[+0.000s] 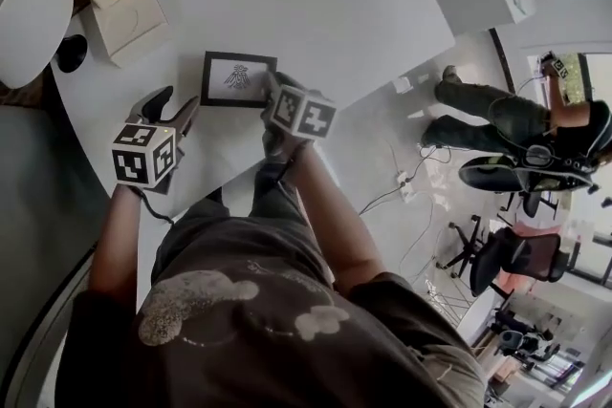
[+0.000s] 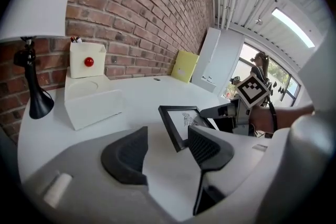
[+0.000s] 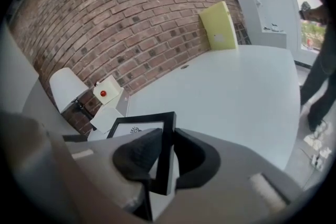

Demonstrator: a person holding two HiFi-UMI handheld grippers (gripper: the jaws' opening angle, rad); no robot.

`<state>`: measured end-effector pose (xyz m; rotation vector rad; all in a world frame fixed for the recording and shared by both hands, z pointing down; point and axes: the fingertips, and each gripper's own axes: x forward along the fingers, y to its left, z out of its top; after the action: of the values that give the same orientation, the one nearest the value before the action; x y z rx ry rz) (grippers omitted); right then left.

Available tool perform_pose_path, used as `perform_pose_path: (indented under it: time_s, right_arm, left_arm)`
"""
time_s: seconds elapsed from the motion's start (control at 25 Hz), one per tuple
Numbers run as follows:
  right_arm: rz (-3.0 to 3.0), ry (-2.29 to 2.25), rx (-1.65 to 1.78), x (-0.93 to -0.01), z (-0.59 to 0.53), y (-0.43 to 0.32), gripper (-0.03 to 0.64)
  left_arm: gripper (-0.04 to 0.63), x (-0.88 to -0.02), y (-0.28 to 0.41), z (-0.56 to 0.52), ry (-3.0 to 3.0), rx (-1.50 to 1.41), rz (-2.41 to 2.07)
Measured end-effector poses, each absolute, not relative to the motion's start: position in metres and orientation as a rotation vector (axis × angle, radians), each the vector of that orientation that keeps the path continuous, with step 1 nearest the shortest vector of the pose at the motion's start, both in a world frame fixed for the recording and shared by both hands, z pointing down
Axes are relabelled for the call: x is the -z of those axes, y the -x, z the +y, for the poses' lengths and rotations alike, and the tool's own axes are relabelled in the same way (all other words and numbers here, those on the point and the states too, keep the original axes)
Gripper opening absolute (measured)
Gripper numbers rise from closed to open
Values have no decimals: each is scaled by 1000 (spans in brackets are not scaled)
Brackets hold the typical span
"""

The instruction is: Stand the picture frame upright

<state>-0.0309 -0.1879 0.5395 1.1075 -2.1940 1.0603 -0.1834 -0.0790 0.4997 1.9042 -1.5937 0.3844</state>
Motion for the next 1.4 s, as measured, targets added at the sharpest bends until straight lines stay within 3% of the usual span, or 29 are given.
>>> perform_pose_path:
  time_s: [0.6, 0.92, 1.4]
  right_arm:
    - [-2693, -492, -606, -422, -287, 52, 78]
    - [-2799, -292, -452, -406, -310, 43, 78]
    - [-2832, -180, -329, -385, -315, 66, 78]
  left_arm:
    - [265, -417, 144, -170, -1769, -12, -1787]
    - [154, -421, 110, -194, -1748, -76, -1863]
    - [114, -395, 140, -202, -1751, -144, -1990]
